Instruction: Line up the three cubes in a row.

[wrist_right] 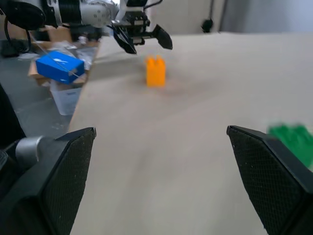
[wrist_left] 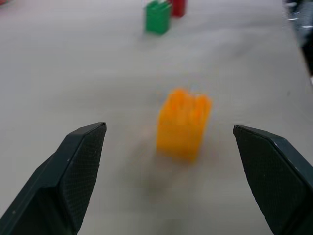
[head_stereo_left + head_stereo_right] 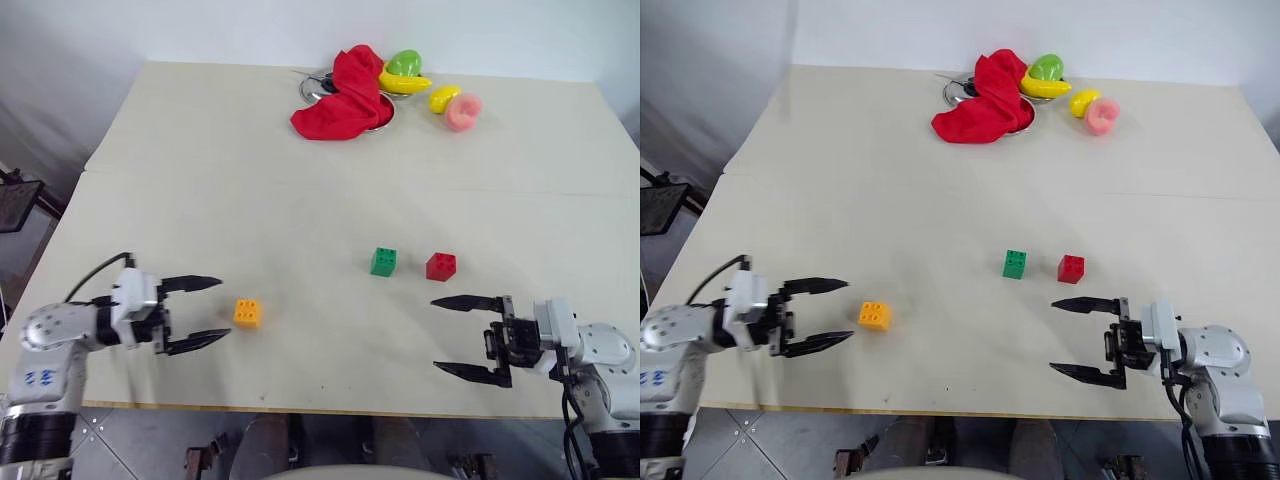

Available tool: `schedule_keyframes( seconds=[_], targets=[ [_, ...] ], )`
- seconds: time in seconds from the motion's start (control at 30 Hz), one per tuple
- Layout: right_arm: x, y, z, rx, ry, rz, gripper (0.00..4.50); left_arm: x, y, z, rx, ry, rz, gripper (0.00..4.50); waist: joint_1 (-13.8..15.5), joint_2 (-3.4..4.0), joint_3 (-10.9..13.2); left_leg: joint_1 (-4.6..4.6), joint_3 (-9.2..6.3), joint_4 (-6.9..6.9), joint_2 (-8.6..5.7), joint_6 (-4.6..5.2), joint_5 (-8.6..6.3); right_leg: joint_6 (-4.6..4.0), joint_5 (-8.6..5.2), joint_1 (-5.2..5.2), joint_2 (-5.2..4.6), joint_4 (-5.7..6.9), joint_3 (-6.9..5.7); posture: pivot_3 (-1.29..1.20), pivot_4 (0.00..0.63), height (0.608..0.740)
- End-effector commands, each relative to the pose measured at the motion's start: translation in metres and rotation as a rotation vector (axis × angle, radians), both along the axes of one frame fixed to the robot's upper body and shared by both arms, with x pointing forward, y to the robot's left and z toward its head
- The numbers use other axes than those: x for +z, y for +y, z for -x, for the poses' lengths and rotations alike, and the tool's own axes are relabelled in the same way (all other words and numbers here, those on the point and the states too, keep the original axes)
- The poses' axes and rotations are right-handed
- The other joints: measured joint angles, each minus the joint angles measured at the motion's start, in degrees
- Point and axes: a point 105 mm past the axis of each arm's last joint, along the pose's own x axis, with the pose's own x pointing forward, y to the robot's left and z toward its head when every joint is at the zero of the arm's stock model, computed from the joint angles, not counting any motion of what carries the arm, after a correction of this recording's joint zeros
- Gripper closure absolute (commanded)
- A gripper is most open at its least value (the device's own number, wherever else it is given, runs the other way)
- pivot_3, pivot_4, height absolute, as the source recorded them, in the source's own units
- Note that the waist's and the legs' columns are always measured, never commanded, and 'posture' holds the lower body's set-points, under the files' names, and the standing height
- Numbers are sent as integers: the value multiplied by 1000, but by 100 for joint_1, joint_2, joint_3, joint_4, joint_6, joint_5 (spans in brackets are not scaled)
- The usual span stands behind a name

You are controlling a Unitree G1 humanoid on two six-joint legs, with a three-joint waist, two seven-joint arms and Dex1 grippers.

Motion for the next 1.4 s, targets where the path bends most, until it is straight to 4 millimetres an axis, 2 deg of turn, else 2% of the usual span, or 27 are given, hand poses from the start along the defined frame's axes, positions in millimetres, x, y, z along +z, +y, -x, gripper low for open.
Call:
schedule_keyframes(
  seconds=[0.03,0.1,0.2,0.33,0.47,0.57,0.63,0.77,0.87,0.97,1.07,1.2,1.4],
  targets=[
    [6,-6,7,20,-46,19,0,-9,-4,-3,-54,8,-46,114,-71,2,-1,0,3,-1,2,0,0,0,0,-1,3,0,0,0,150,740],
    [8,-7,8,5,-56,18,0,-13,-6,-4,-87,28,-52,114,-117,3,-1,4,7,-2,3,0,0,-2,-1,-1,5,0,1,0,150,740],
    [8,-10,10,-26,-64,19,0,-17,-6,-6,-126,23,-88,677,-110,3,-1,5,9,-1,6,0,0,-2,-1,-1,5,0,3,0,150,740],
    [8,-14,14,-60,-68,24,0,-17,-5,-10,-150,31,-98,1901,-89,2,-1,5,5,1,5,0,0,-2,-1,0,-1,1,5,0,150,740],
    [9,-19,17,-103,-75,37,0,-1,-13,-17,-220,4,-82,3040,-64,2,-1,4,2,2,3,0,0,-1,-1,2,-4,1,4,0,150,740],
    [10,-28,18,-148,-77,49,0,33,-39,-43,-287,-34,-21,3034,16,0,1,2,-1,10,1,3,2,-1,-1,2,-4,7,3,0,150,740],
    [10,-32,18,-168,-80,57,0,44,-60,-56,-350,-40,-20,3034,67,0,0,1,-1,18,-2,7,4,3,2,5,-4,11,4,0,150,740],
    [12,-37,16,-193,-85,66,0,44,-102,-82,-413,-39,-51,3034,55,3,-2,2,5,14,-16,12,7,9,5,10,-4,5,9,0,150,740],
    [13,-40,16,-215,-86,71,0,35,-121,-103,-369,-36,-82,3034,28,-2,1,-3,8,6,-40,12,7,9,5,4,5,-7,5,0,150,740],
    [15,-43,17,-240,-88,75,0,25,-129,-115,-316,-23,-103,3034,13,-8,5,-12,9,2,-27,12,7,10,5,0,16,-26,0,0,150,740],
    [16,-47,20,-272,-88,77,0,17,-130,-116,-316,18,-119,3034,20,-8,5,-14,8,2,-19,11,7,11,6,-1,18,-28,-1,0,150,740],
    [15,-52,23,-310,-83,75,0,12,-126,-119,-292,6,-146,3034,33,-11,6,-17,4,6,-5,12,6,15,8,-1,11,-29,0,0,150,740],
    [13,-70,24,-404,-86,78,0,7,-119,-122,-252,11,-161,3034,43,-11,6,-17,0,10,-5,13,6,18,9,1,4,-27,-1,0,150,740]
  ],
)
